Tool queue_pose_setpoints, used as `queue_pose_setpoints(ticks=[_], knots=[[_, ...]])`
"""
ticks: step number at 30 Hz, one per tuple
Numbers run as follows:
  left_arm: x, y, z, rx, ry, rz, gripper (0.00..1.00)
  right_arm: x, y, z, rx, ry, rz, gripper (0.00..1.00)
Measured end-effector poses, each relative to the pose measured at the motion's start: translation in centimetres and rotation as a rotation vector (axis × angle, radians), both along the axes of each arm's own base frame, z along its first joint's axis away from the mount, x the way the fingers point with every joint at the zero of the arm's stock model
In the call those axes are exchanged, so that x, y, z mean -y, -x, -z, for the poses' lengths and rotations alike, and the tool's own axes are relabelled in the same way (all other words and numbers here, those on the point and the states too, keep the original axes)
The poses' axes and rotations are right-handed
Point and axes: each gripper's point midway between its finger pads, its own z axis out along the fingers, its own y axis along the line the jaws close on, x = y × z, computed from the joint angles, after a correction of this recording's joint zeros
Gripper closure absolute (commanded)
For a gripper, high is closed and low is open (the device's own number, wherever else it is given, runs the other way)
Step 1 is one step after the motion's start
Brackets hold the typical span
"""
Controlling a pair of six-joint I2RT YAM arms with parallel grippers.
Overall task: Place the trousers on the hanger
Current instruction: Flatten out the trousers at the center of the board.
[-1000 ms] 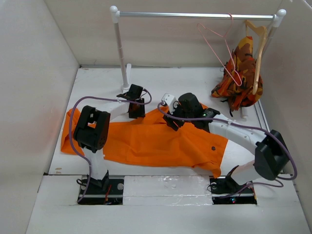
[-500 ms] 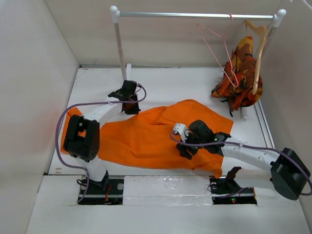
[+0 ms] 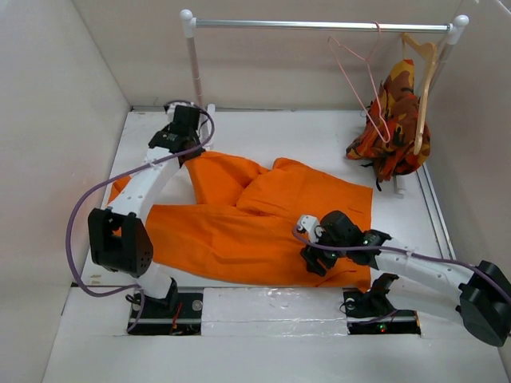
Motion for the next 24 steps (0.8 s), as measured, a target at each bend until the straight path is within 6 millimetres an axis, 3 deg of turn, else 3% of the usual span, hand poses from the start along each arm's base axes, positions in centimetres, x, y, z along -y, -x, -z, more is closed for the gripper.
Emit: queue_pose_setpoints(ticks=[5,9,14,16,18,20,21,22,23,24], knots=[[-6.5,-1.9,-6.8,0.156,-0.077,-0.214,1.00,1.0,0.9,0.0,-0.023,0.013,0.031,0.30],[-10.8,-0.8,-10.9,0.237,-0.099,-0.334,1.00,1.6,1.2,-0.1,-0.029,0.024,0.056,0.29],[-12.3,-0.5,-16.8,0.345,-0.138,-0.379,1.00,2.2,1.6,-0.3,-0.037,0.033,0.082,0.28],[-12.8,-1.0,-18.1,0.369,-0.166,-0.400,1.00,2.6,1.6,-0.8,-0.034,0.046,0.095,0.27],[-13.4,-1.9,-17.7,0.354,-0.192,-0.419,1.00,3.0,1.1,-1.9,-0.010,0.058,0.115,0.27],[-14.6,-3.2,-15.7,0.304,-0.209,-0.443,1.00,3.5,0.1,-3.9,0.034,0.066,0.150,0.29],[-15.3,-3.8,-14.5,0.275,-0.216,-0.456,0.87,3.7,-0.8,-5.2,0.068,0.062,0.180,0.43],[-16.4,-4.8,-12.4,0.227,-0.225,-0.478,0.87,3.9,-1.8,-6.7,0.108,0.051,0.215,0.43],[-17.2,-5.5,-10.4,0.175,-0.233,-0.490,0.65,4.4,-2.7,-7.8,0.146,0.048,0.248,0.56],[-17.8,-6.3,-8.6,0.128,-0.237,-0.498,0.58,5.0,-3.7,-8.9,0.179,0.043,0.293,0.84]])
